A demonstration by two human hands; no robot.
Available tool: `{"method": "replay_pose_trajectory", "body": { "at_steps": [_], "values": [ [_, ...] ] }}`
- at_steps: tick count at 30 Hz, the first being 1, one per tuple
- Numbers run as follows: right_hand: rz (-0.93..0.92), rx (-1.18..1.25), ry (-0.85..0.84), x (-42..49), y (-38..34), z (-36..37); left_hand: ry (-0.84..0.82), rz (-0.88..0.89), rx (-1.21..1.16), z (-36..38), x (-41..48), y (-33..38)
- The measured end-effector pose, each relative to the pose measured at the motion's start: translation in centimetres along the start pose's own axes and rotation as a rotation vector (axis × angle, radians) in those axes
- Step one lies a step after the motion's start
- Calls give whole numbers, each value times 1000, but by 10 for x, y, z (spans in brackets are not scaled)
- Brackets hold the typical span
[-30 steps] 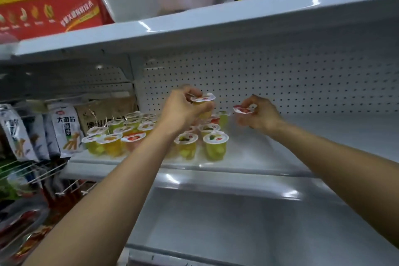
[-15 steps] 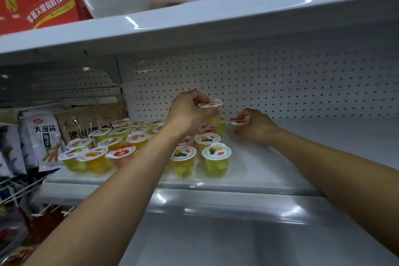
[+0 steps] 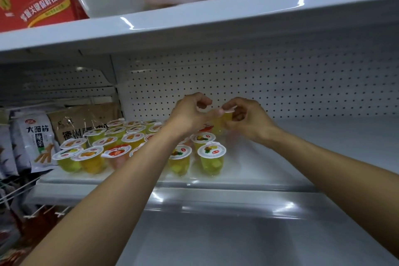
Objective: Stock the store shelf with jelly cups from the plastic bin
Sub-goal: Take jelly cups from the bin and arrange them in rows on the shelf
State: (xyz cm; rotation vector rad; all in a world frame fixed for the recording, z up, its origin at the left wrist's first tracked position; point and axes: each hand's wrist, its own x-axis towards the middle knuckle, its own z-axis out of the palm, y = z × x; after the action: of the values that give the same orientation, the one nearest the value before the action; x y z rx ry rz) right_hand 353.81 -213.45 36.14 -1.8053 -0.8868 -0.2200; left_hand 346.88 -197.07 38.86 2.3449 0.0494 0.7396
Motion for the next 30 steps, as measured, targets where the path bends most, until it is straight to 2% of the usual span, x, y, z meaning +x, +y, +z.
{"method": "replay_pose_trajectory", "body": {
  "at_steps": [4,7,17,23,30],
  "values": [
    [81,-160,0,-3,20,6,-11,76,458,-8,-7,-8],
    [107,-210,-27,-2,29,12,-42,69,622,-10,-11,-15],
    [126,-281,-22,-3,34,22,-102,49,596,-10,-13,-24],
    [133,-365,-76,-9,26,17,-87,48,610,-10,-19,-20],
    [-28,-553,70,-57,-7,-9,170,125,557,-22,-60,7]
  ]
}}
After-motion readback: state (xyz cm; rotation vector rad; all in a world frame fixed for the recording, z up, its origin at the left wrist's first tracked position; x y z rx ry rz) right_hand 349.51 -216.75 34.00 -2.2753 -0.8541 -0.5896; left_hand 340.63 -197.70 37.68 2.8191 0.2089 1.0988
